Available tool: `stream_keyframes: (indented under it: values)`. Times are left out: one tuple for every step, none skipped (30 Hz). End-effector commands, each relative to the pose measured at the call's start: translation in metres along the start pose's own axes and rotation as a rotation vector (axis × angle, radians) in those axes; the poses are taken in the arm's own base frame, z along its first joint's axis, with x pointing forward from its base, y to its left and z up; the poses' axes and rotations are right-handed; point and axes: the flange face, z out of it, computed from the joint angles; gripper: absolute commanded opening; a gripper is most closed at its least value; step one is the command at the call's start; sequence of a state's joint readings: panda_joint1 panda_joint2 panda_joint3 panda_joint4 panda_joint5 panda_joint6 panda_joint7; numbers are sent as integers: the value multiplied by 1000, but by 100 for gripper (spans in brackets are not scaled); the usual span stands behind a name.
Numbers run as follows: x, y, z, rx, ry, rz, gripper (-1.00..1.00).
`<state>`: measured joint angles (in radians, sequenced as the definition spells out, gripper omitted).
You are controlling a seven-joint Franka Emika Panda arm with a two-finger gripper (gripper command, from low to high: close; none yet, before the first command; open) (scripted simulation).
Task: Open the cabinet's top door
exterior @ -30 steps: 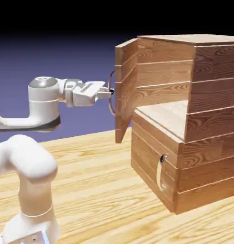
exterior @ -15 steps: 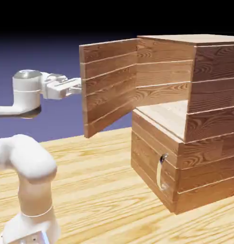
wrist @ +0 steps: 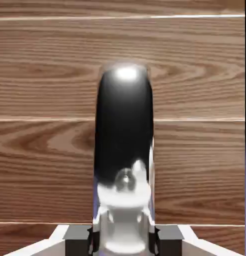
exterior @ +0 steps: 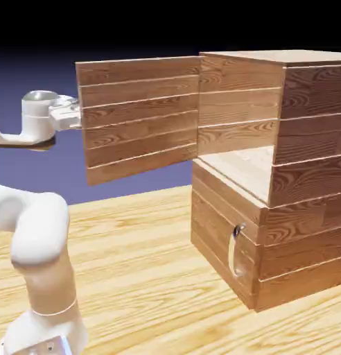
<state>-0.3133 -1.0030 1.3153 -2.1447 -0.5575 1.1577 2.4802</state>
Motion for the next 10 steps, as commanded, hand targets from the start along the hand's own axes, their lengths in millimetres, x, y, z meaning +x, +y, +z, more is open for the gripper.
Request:
stream_keyframes:
  values:
    - [-2,-2,-7,-16,16,0,-100]
    - [-5,-4,-14,-31,31,0,-100]
    - [-7,-7,-21,-46,46,0,-100]
    - [-10,-9,-27,-61,61,0,-100]
    - [-12,-12,-34,-75,76,0,-100]
    - [-15,-15,-40,-90,90,0,-100]
    - [-18,-17,-46,-104,104,0,-100]
    - [-20,-20,-52,-118,119,0,-100]
    - [-22,-21,-55,-125,125,0,-100]
    - [-22,-21,-55,-125,125,0,100]
